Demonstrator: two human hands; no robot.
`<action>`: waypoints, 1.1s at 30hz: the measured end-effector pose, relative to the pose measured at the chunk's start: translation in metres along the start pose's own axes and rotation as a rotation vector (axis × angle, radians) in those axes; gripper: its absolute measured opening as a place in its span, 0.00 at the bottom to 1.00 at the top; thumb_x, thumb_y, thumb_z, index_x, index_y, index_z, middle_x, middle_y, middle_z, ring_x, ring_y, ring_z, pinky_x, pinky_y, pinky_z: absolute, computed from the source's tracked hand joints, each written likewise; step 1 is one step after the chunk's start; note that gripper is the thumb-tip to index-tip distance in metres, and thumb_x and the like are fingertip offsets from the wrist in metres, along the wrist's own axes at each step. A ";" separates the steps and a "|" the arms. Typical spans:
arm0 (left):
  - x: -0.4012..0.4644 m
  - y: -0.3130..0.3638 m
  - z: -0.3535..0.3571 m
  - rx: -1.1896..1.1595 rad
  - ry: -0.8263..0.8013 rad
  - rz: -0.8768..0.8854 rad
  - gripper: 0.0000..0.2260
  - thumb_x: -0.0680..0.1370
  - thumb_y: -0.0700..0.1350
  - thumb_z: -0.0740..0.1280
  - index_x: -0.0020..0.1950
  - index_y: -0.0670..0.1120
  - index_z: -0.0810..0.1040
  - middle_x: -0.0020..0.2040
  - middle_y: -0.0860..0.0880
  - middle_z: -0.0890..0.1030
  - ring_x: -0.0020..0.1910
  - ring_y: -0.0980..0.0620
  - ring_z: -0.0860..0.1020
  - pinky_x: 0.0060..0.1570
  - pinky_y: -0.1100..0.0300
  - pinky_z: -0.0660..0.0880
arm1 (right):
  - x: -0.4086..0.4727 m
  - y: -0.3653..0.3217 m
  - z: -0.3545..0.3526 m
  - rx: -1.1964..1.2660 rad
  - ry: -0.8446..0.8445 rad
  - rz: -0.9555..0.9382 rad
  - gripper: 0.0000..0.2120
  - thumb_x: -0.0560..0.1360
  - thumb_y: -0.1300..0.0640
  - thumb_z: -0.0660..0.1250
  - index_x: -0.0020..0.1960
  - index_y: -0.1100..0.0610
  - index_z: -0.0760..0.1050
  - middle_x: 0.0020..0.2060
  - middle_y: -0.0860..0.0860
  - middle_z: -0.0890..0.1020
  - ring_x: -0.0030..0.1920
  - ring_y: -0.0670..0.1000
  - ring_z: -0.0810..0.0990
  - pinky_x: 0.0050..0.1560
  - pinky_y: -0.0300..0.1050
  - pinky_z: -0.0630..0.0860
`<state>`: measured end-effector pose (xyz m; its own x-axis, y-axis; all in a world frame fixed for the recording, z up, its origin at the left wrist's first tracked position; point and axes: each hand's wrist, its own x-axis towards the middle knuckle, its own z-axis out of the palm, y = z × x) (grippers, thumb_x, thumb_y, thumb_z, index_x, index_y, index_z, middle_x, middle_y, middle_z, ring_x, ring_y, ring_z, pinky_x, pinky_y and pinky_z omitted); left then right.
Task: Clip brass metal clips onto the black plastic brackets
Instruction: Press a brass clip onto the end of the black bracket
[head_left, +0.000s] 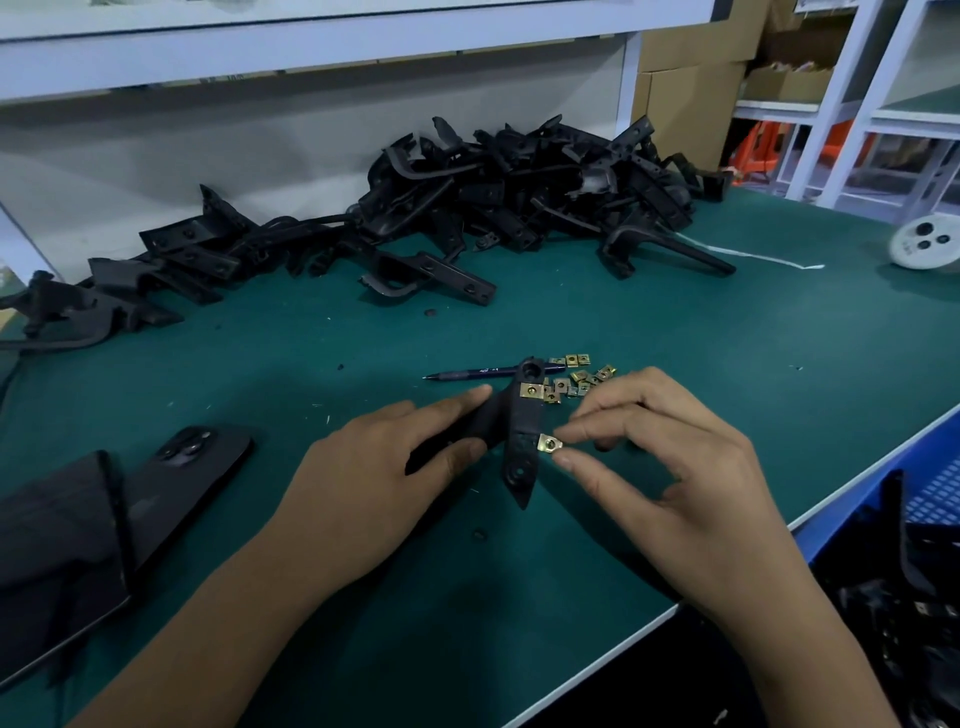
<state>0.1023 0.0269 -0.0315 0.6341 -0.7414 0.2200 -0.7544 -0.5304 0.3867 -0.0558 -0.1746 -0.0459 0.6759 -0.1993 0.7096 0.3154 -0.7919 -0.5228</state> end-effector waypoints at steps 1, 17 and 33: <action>0.000 0.000 0.000 0.002 0.000 0.003 0.23 0.78 0.71 0.55 0.73 0.80 0.57 0.56 0.60 0.80 0.59 0.60 0.77 0.59 0.52 0.75 | 0.000 0.000 0.000 0.007 -0.008 -0.005 0.05 0.76 0.56 0.76 0.50 0.55 0.85 0.50 0.46 0.80 0.49 0.52 0.81 0.51 0.49 0.76; -0.001 0.002 0.007 -0.410 -0.106 0.198 0.20 0.78 0.70 0.63 0.70 0.74 0.72 0.49 0.53 0.81 0.51 0.49 0.82 0.52 0.42 0.78 | 0.004 -0.011 -0.003 0.502 0.015 0.180 0.31 0.68 0.49 0.81 0.68 0.50 0.76 0.54 0.53 0.77 0.49 0.56 0.75 0.55 0.51 0.75; -0.002 0.002 0.007 -0.329 -0.124 0.253 0.19 0.78 0.72 0.62 0.69 0.75 0.72 0.42 0.53 0.75 0.41 0.50 0.78 0.39 0.41 0.76 | 0.006 -0.015 0.000 0.456 -0.116 0.271 0.21 0.68 0.45 0.79 0.57 0.49 0.78 0.55 0.50 0.83 0.62 0.56 0.80 0.65 0.58 0.73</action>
<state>0.0987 0.0246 -0.0376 0.3957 -0.8856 0.2433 -0.7764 -0.1810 0.6038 -0.0567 -0.1640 -0.0341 0.8338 -0.2764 0.4778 0.3593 -0.3853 -0.8500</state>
